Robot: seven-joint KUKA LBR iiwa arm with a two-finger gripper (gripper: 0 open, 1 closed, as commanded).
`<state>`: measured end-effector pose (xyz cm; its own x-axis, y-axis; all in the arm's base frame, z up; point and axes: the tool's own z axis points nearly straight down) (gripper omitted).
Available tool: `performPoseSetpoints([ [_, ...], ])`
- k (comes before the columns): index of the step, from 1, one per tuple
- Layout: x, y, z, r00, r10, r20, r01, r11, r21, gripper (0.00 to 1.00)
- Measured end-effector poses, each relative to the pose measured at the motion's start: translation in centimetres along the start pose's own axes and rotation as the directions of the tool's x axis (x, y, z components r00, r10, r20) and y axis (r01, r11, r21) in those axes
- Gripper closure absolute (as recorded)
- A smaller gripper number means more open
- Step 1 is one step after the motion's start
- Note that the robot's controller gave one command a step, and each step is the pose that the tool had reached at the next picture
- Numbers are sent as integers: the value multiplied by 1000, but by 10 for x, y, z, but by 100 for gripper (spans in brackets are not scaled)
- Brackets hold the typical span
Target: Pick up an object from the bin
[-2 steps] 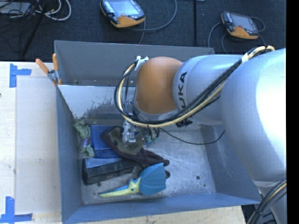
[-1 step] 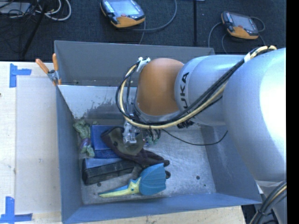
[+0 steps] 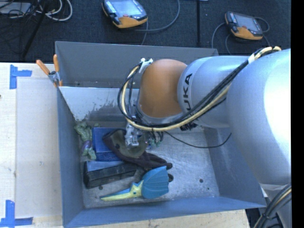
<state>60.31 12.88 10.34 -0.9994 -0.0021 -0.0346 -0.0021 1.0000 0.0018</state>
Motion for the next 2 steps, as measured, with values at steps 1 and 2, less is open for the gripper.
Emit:
performPoseSetpoints([
  [1, 0, 0, 0, 1000, 0, 0, 0, 1000, 0, 100],
  [2, 0, 0, 0, 1000, 1, 0, -1, 1000, 0, 100],
])
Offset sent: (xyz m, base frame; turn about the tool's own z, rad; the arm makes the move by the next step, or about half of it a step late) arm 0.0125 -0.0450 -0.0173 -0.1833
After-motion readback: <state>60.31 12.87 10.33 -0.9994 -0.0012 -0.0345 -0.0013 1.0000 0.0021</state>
